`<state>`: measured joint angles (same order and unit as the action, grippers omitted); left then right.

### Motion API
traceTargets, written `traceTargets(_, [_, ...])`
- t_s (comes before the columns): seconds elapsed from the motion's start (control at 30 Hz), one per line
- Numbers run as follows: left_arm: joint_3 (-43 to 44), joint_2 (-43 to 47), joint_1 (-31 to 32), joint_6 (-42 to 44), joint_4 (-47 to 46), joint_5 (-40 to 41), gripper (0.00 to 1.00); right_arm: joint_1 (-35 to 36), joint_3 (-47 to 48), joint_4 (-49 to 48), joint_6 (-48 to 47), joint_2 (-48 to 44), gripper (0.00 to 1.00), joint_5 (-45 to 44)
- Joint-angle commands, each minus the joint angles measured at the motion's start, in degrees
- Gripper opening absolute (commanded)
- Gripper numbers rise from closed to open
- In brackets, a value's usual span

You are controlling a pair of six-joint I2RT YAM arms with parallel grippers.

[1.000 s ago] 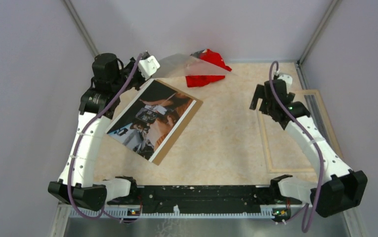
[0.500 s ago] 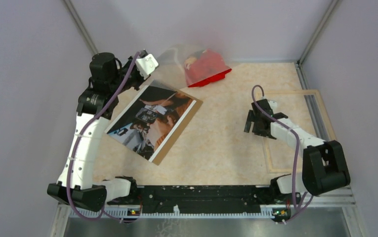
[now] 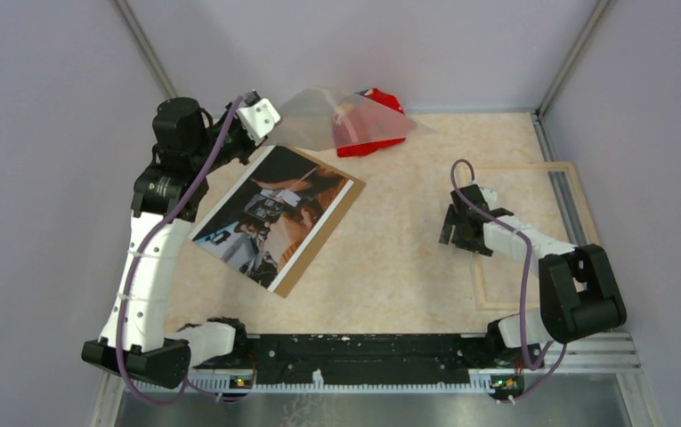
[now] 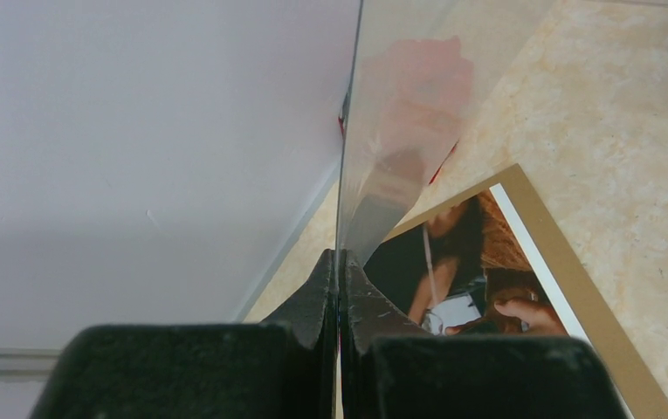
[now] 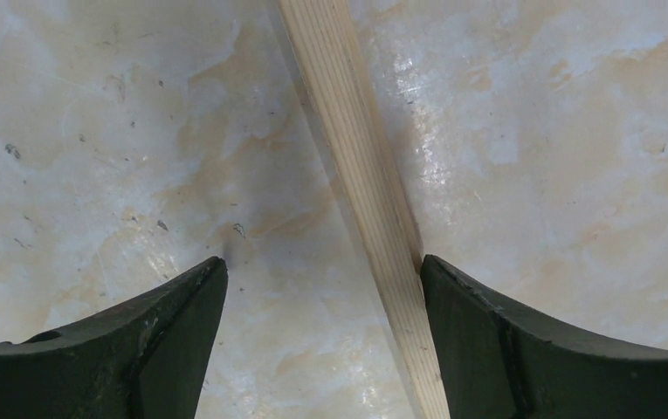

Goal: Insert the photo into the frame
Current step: Move the photo frame to the center of the board.

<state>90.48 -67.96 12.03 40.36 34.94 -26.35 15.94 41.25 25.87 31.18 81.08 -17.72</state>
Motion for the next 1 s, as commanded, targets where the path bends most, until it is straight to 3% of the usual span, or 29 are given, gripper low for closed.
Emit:
traceTargets(0.0, [2.35,1.77,-0.14,-0.89,-1.52,-1.13,0.00,-0.32,-3.12,-5.29,3.57,0.18,0.78,6.26])
traceTargets(0.13, [2.73,1.78,-0.12,-0.94,-1.91,-0.95,0.00,2.30,-4.96,-8.41,7.15,0.44,0.64,8.77])
traceTargets(0.33, [2.86,1.79,-0.09,-1.03,-2.11,-1.03,0.00,13.53,-2.12,-11.07,16.04,4.02,0.59,7.45])
traceTargets(0.77, [2.87,2.49,-0.08,-0.17,-1.60,-0.62,0.00,33.21,13.00,-11.34,33.02,19.26,0.57,0.77])
traceTargets(0.97, [2.79,2.69,-0.16,-0.19,-0.58,-0.35,0.00,36.35,19.63,-10.93,33.36,23.53,0.60,-0.06])
